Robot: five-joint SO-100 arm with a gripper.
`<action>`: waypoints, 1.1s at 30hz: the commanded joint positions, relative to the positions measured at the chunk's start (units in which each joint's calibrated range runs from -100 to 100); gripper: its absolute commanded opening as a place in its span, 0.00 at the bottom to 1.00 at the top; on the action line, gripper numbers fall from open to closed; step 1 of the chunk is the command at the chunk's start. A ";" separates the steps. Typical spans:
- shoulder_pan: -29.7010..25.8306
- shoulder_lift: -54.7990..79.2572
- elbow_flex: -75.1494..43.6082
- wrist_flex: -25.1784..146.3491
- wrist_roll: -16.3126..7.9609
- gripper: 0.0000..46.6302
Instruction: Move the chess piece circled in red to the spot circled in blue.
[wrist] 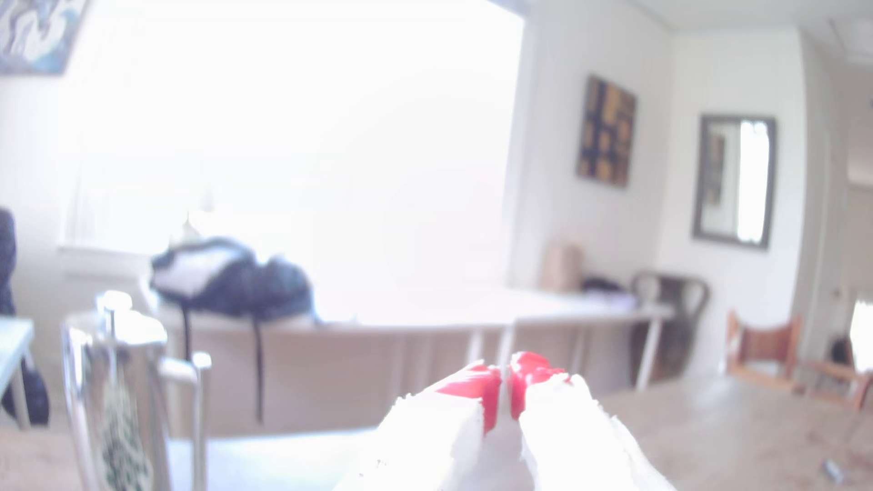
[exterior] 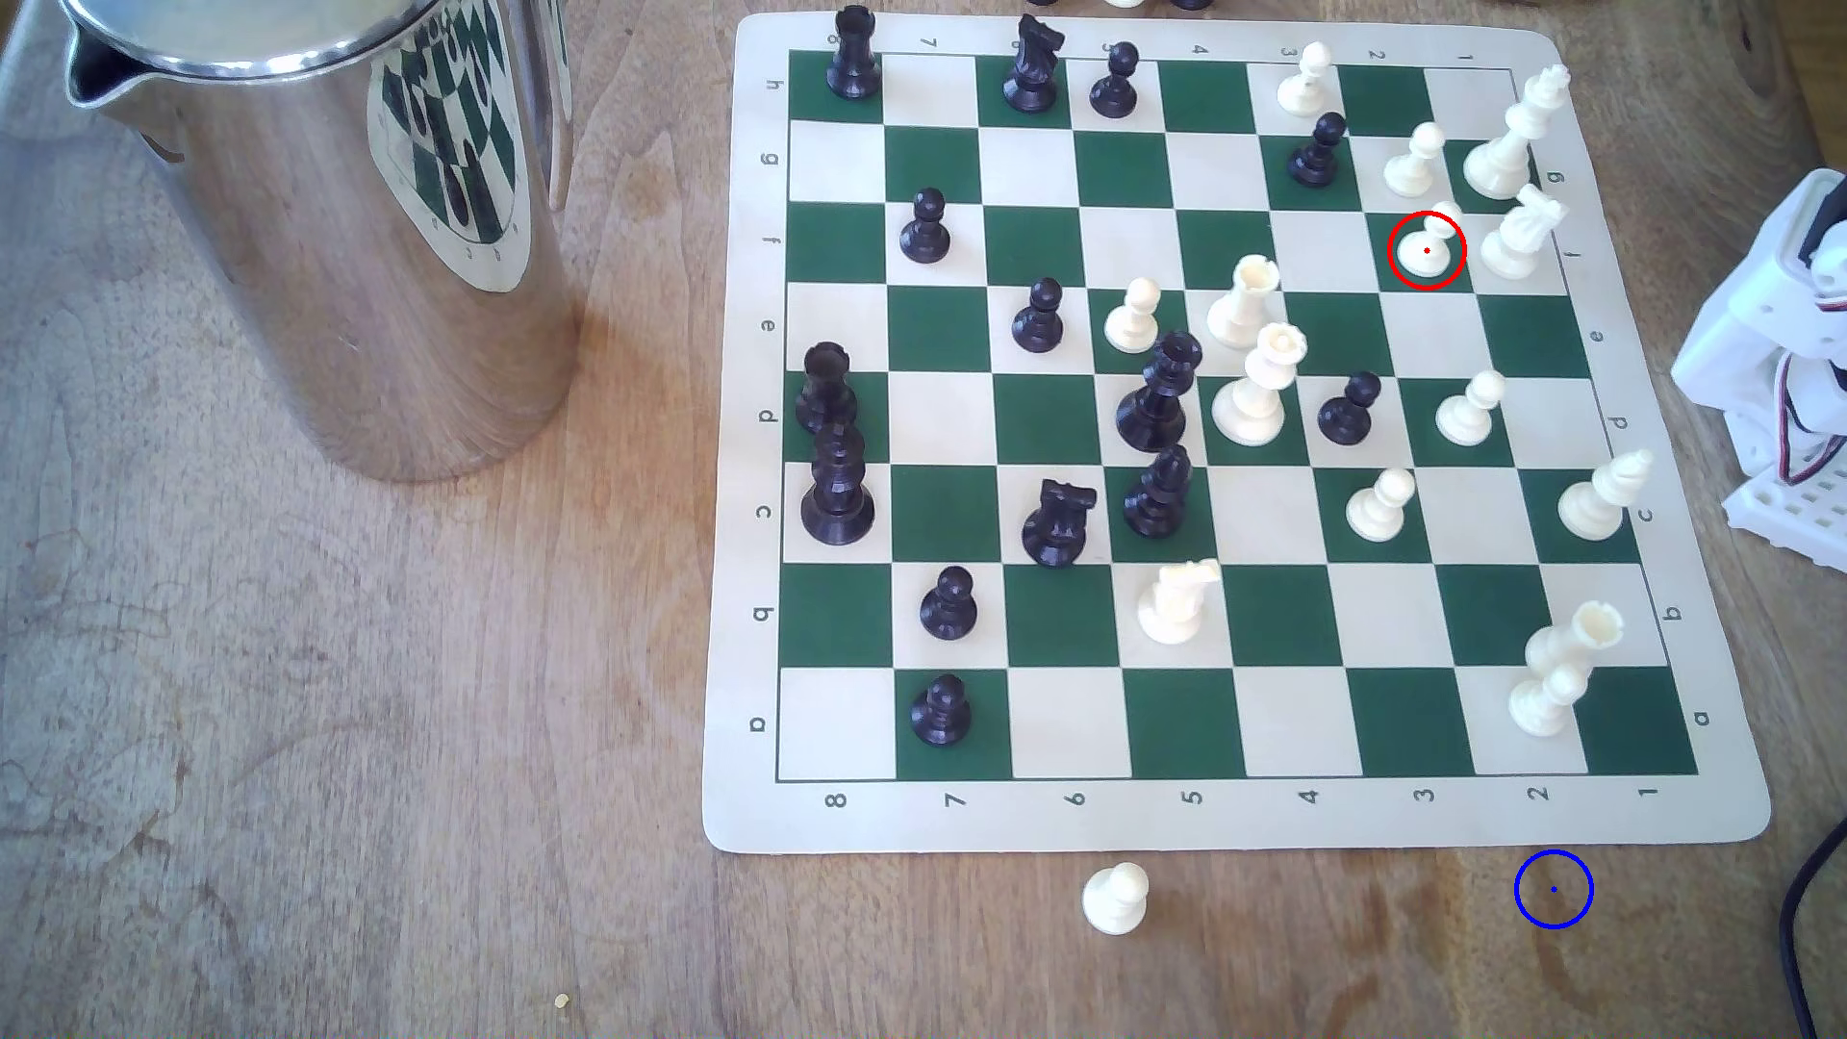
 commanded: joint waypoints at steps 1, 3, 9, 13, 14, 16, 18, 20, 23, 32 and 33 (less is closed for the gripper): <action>1.41 -0.12 -3.32 12.12 -4.74 0.08; 1.73 -0.12 -3.32 14.99 -5.47 0.05; 3.84 1.50 -4.22 34.65 -3.13 0.08; 4.07 4.55 -4.31 43.49 -4.49 0.17; 4.07 5.15 -4.31 44.47 -4.64 0.19; 3.99 6.76 -4.49 46.03 -5.32 0.27; 3.92 12.45 -6.94 49.14 -6.59 0.32; 3.21 16.95 -8.94 50.53 -8.16 0.31; 0.32 25.94 -13.47 52.58 -12.11 0.28; -9.93 39.36 -16.10 54.06 -17.92 0.20; -10.16 40.12 -15.56 53.24 -17.97 0.20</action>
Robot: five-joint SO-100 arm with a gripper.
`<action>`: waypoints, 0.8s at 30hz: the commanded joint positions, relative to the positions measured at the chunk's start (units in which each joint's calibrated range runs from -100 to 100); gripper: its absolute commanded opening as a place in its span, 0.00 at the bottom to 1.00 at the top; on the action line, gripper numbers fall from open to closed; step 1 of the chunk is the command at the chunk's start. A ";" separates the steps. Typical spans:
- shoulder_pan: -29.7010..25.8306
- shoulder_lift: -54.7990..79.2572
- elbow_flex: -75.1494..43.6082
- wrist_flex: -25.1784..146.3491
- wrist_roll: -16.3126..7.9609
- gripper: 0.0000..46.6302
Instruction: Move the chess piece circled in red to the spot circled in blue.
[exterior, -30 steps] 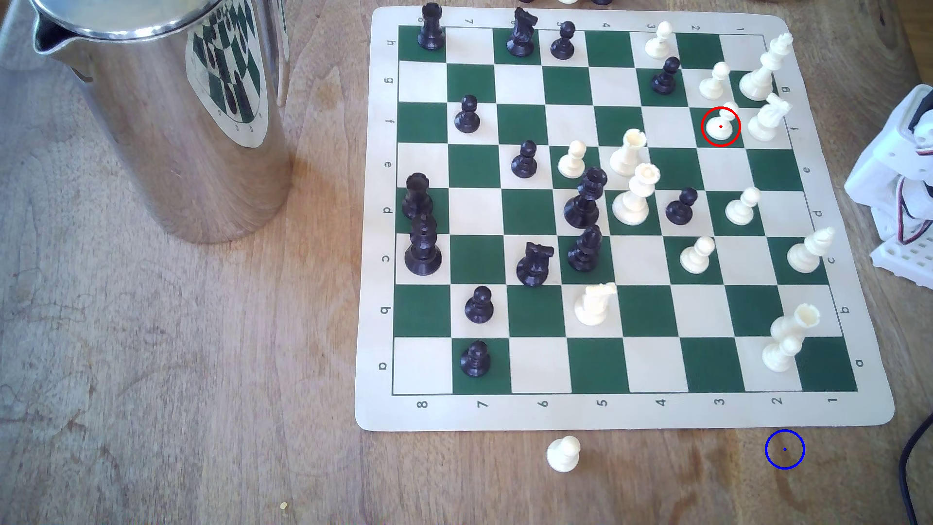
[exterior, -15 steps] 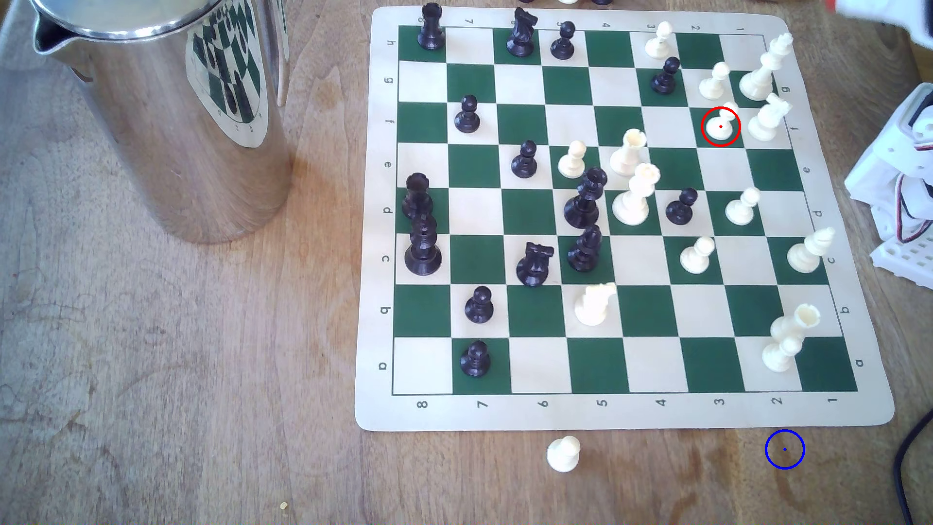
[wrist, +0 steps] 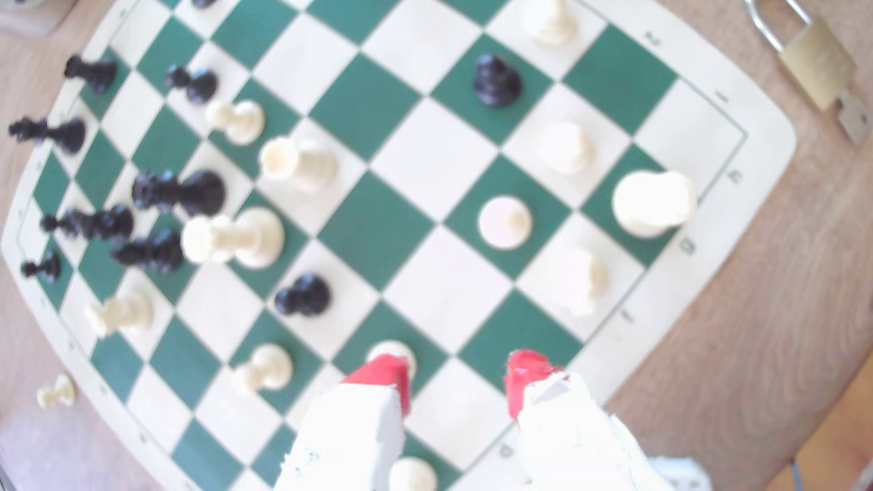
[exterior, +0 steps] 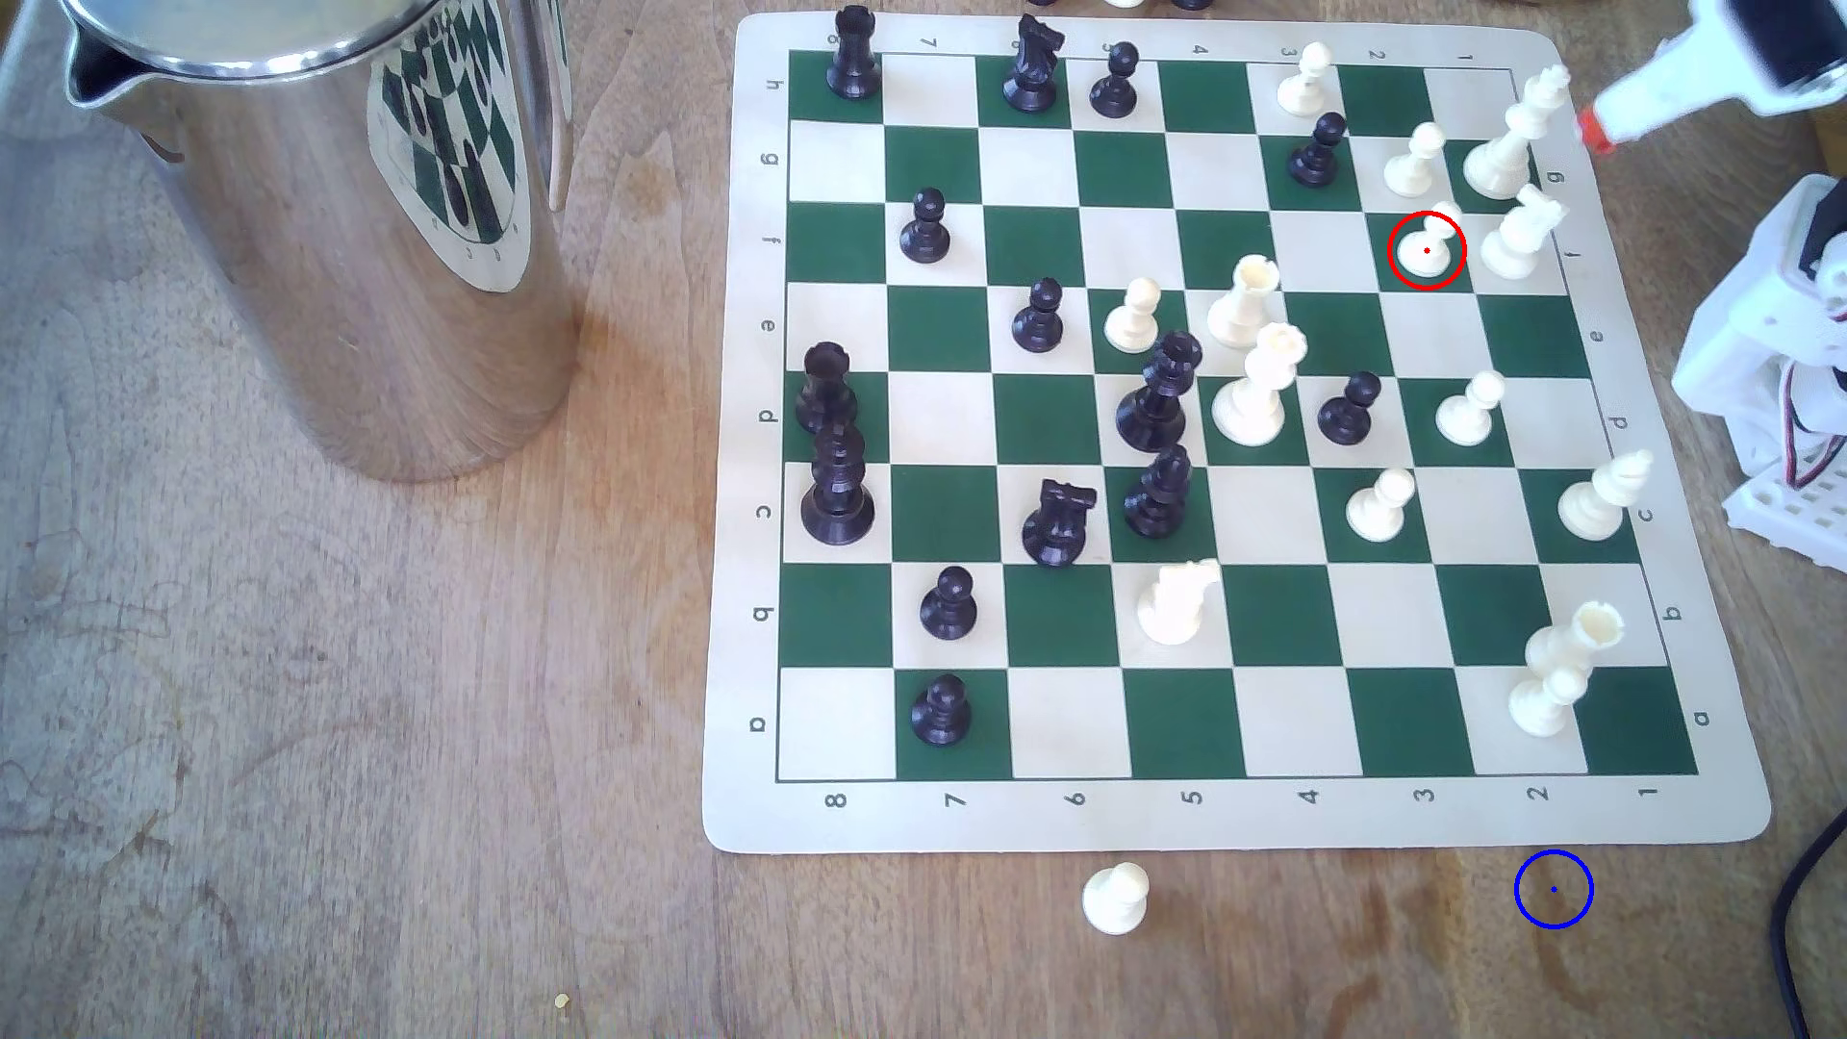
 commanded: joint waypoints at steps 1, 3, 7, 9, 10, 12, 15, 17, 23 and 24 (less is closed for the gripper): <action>-2.57 4.94 -2.54 -2.00 -0.63 0.21; -1.95 8.25 -1.72 -3.88 -0.49 0.24; 0.48 11.82 4.08 -12.65 -0.05 0.31; 1.26 12.66 6.89 -15.76 0.34 0.32; 1.81 13.26 7.98 -17.07 0.49 0.32; 3.14 15.38 8.88 -19.03 0.93 0.32; 4.31 17.42 8.97 -20.43 1.47 0.32; 4.63 18.86 8.97 -21.08 1.66 0.31; 5.56 23.28 9.16 -22.88 2.15 0.30; 5.56 24.21 9.16 -23.05 2.30 0.28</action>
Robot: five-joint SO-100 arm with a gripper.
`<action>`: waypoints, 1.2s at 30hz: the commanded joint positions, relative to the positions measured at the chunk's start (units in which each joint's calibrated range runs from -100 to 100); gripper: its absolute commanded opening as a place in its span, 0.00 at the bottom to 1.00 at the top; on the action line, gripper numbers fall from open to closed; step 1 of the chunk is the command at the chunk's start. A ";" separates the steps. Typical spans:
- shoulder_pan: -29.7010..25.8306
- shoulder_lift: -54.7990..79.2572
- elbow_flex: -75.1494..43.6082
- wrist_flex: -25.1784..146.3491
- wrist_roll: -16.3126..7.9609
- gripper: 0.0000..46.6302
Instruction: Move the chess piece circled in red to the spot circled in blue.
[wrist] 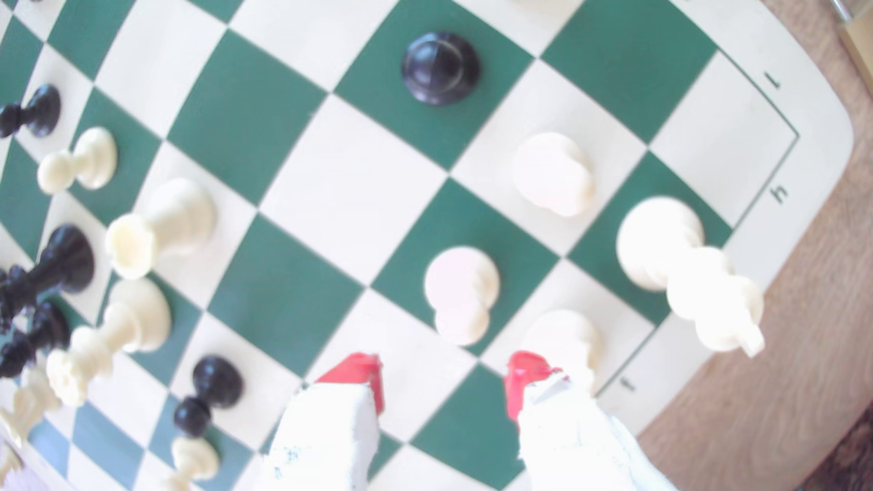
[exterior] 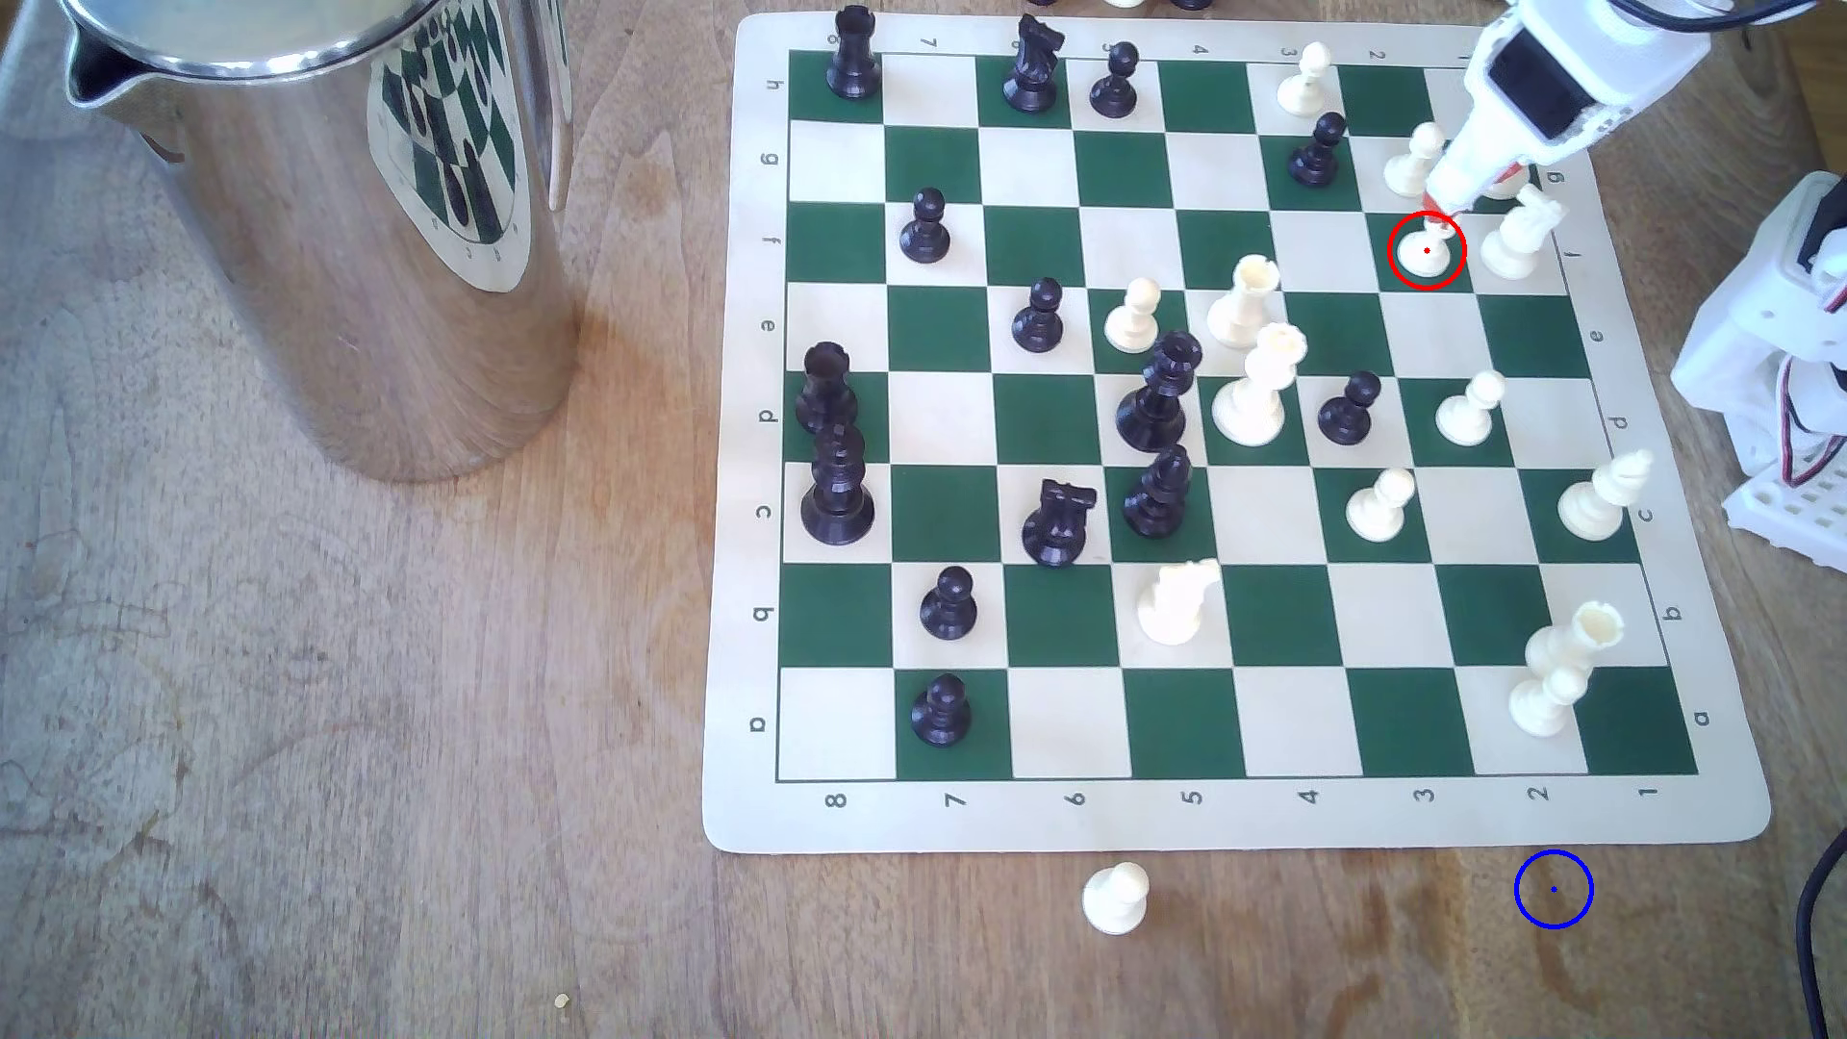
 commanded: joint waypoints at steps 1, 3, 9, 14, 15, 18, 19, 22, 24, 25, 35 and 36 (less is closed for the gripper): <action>0.11 1.76 -0.70 -0.90 0.54 0.27; 0.34 2.95 -0.51 -1.39 0.68 0.26; 0.26 4.82 1.75 -4.67 0.59 0.27; 0.42 5.75 2.57 -6.39 0.68 0.27; 0.42 5.92 2.66 -6.63 0.68 0.27; 0.58 6.69 2.66 -7.53 0.68 0.25; 0.50 6.77 2.66 -7.61 0.68 0.24; 0.34 7.36 2.66 -8.02 0.68 0.22; 0.34 7.70 2.75 -8.52 0.68 0.22; 0.34 7.87 2.84 -8.68 0.68 0.22; -0.05 9.15 3.66 -10.97 0.49 0.16; -0.21 9.15 3.93 -11.30 0.44 0.06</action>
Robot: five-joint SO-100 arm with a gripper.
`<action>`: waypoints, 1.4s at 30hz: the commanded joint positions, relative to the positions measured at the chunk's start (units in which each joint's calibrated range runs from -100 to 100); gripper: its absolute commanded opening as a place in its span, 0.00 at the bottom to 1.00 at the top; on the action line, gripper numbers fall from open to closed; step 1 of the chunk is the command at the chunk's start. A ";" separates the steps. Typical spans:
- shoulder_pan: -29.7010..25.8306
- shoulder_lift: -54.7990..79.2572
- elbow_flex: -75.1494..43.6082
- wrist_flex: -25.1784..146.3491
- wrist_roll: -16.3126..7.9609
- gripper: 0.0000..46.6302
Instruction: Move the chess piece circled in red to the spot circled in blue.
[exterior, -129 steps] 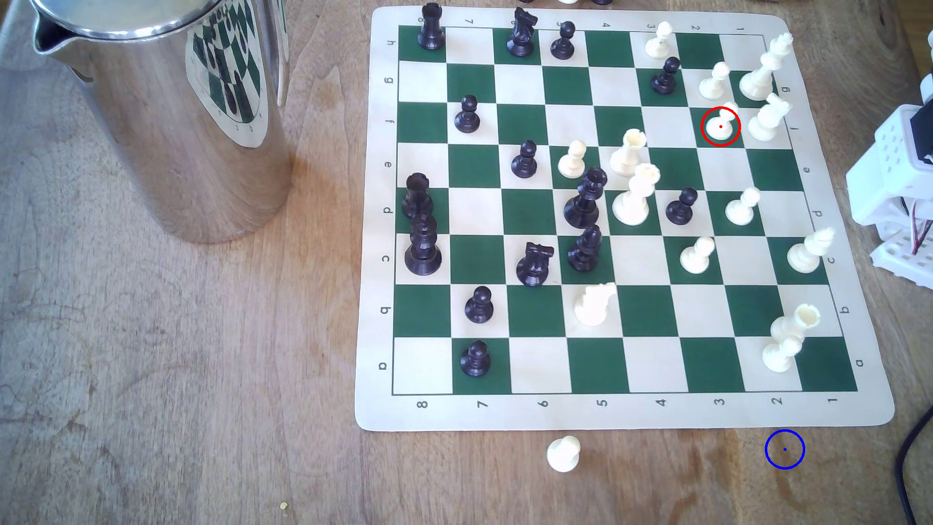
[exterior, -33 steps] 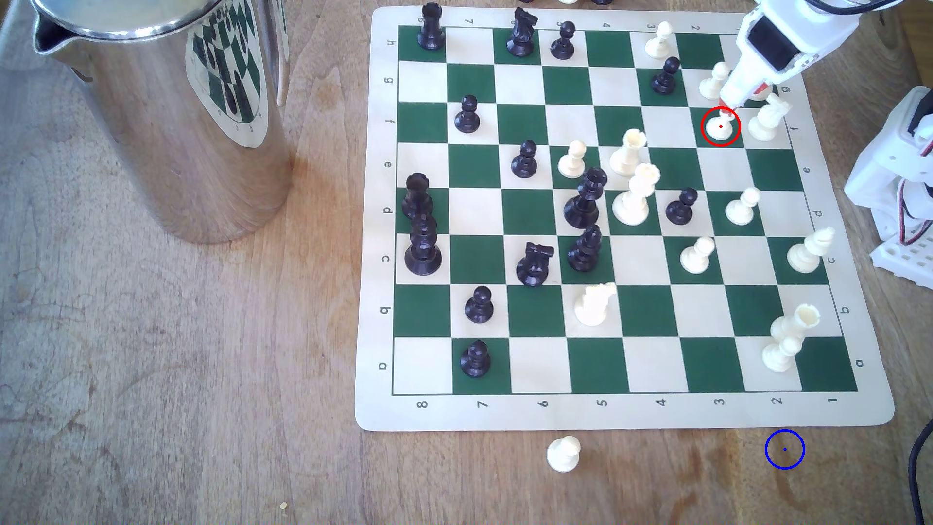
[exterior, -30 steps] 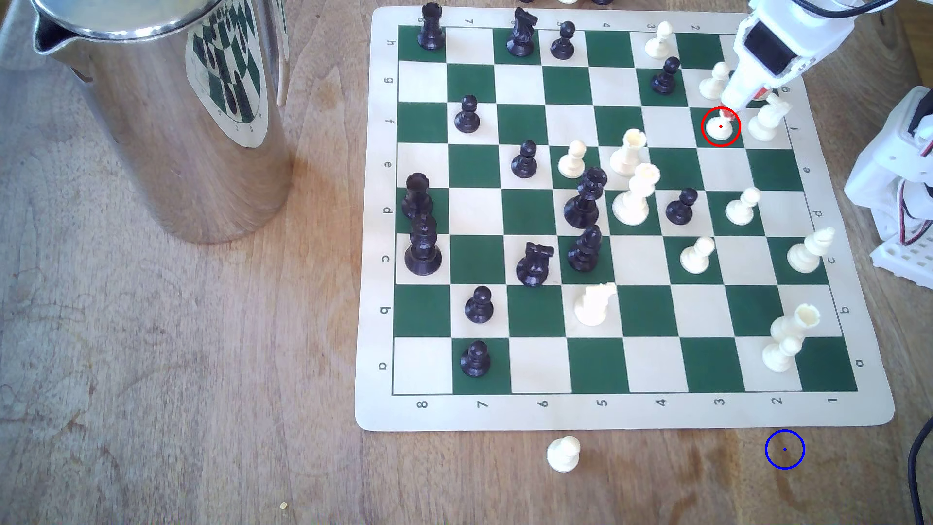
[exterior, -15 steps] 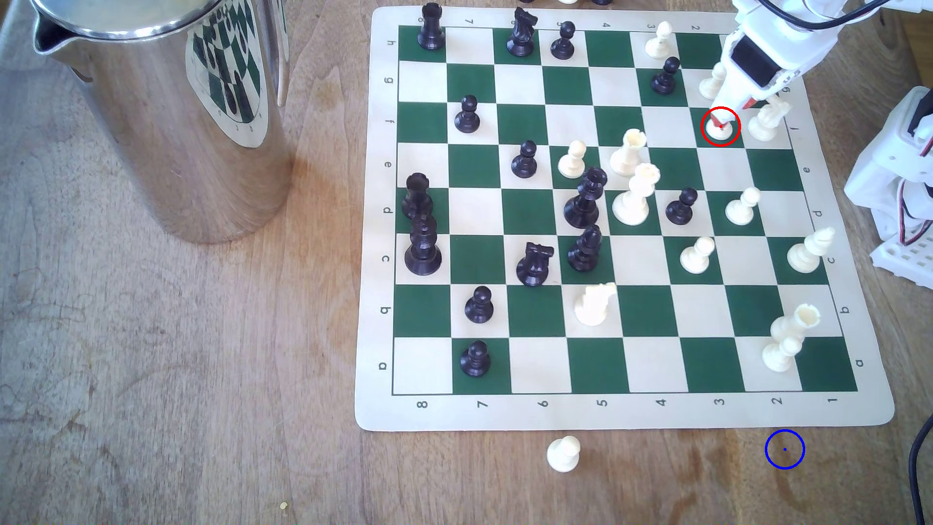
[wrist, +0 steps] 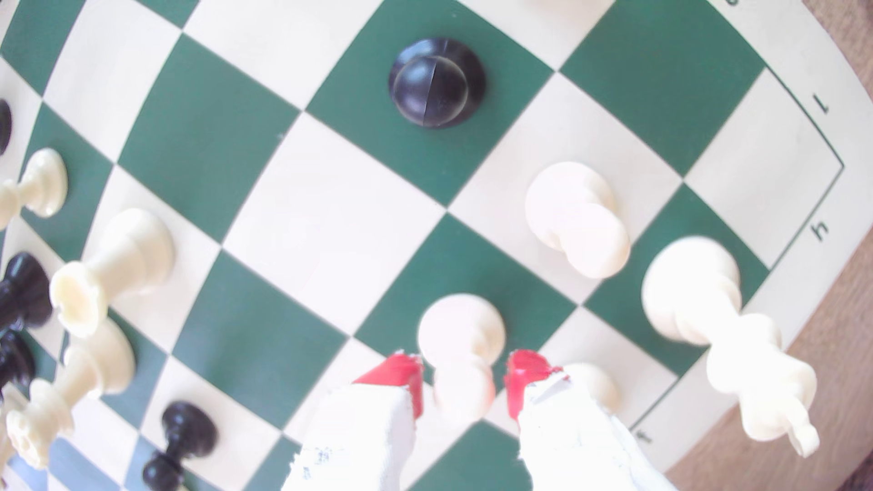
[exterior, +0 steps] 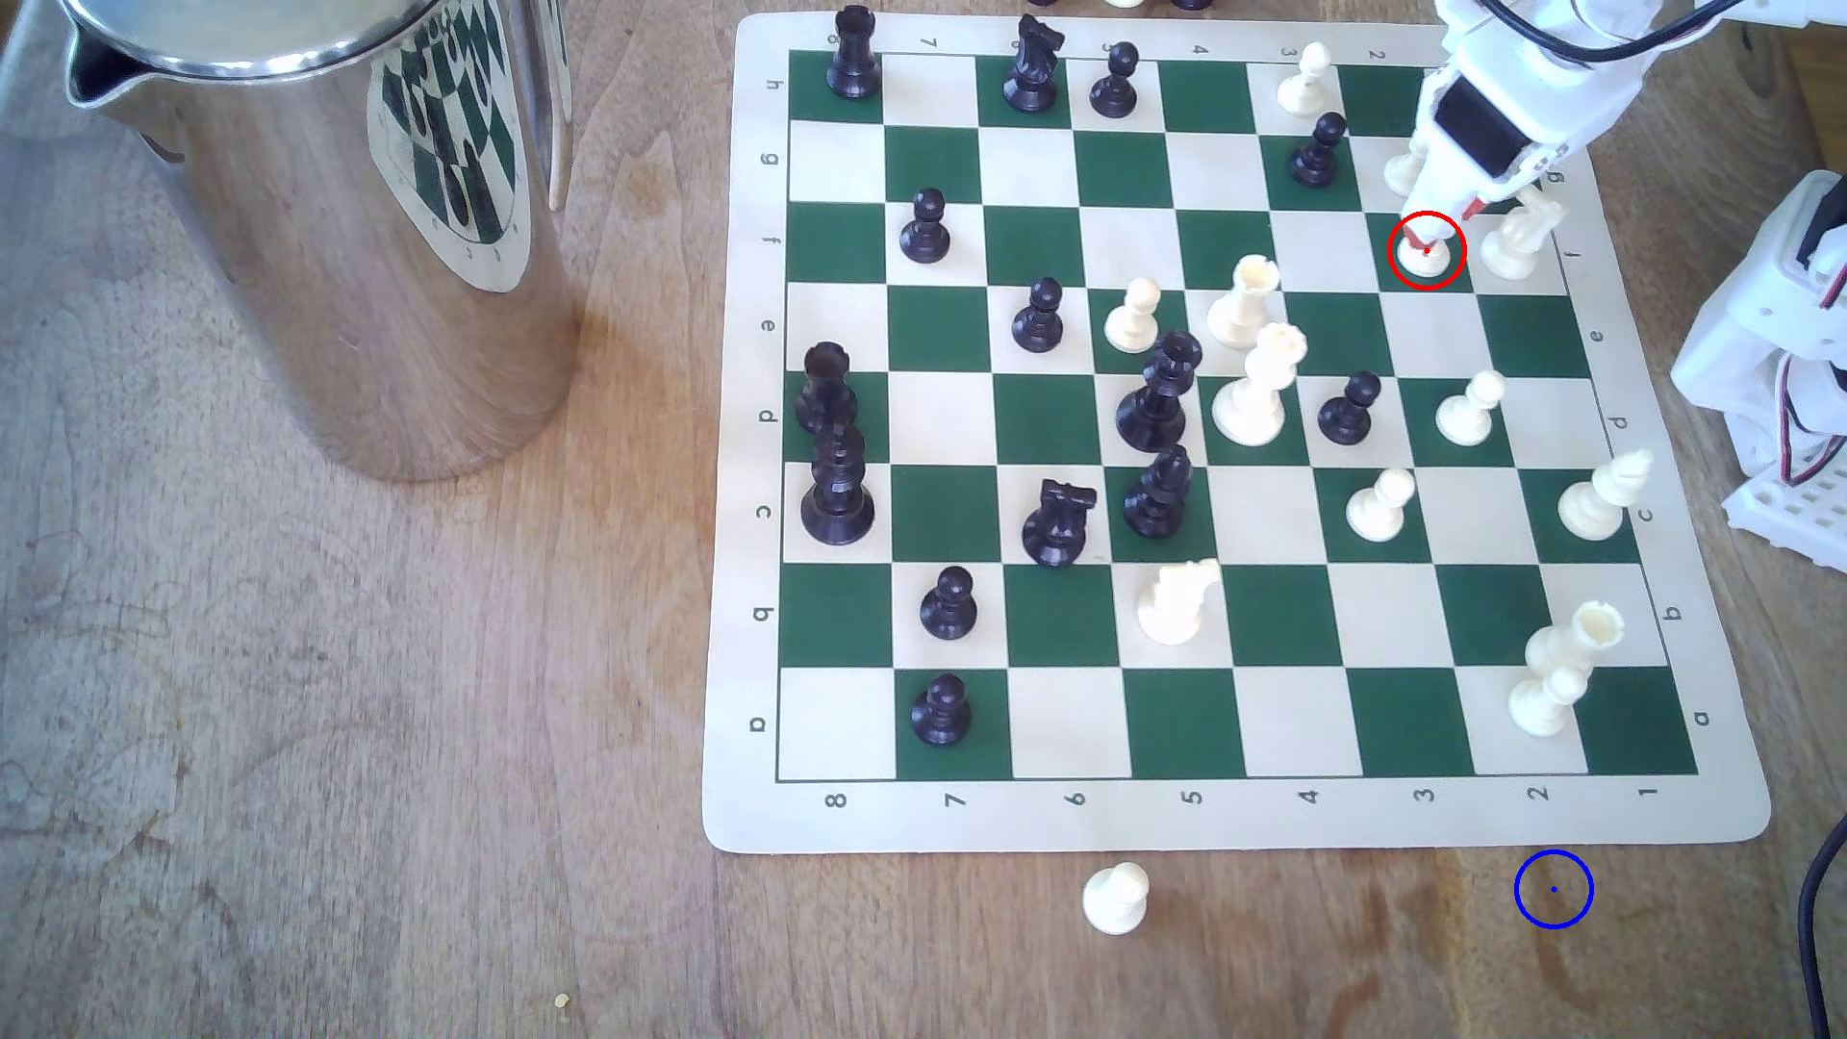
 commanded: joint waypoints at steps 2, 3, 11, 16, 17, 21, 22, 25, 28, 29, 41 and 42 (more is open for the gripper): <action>-0.73 -0.32 0.49 -1.76 -0.44 0.00; -0.73 -0.23 0.49 -1.92 -0.59 0.01; -2.37 -2.53 0.86 -1.35 -0.83 0.01; -2.22 -6.60 -2.50 3.40 -0.73 0.01; -2.22 -9.06 -4.13 6.43 -0.54 0.01; -3.70 -15.26 -8.48 15.36 -0.78 0.01; -5.27 -18.40 -10.66 19.37 -1.37 0.01; -9.57 -22.22 -13.83 25.60 -2.64 0.01; -19.74 -22.39 -19.45 32.31 -5.18 0.01; -22.63 -21.88 -20.45 33.05 -5.81 0.01; -56.73 -7.79 -36.95 35.92 -12.65 0.01; -57.75 -7.03 -36.95 35.59 -12.65 0.01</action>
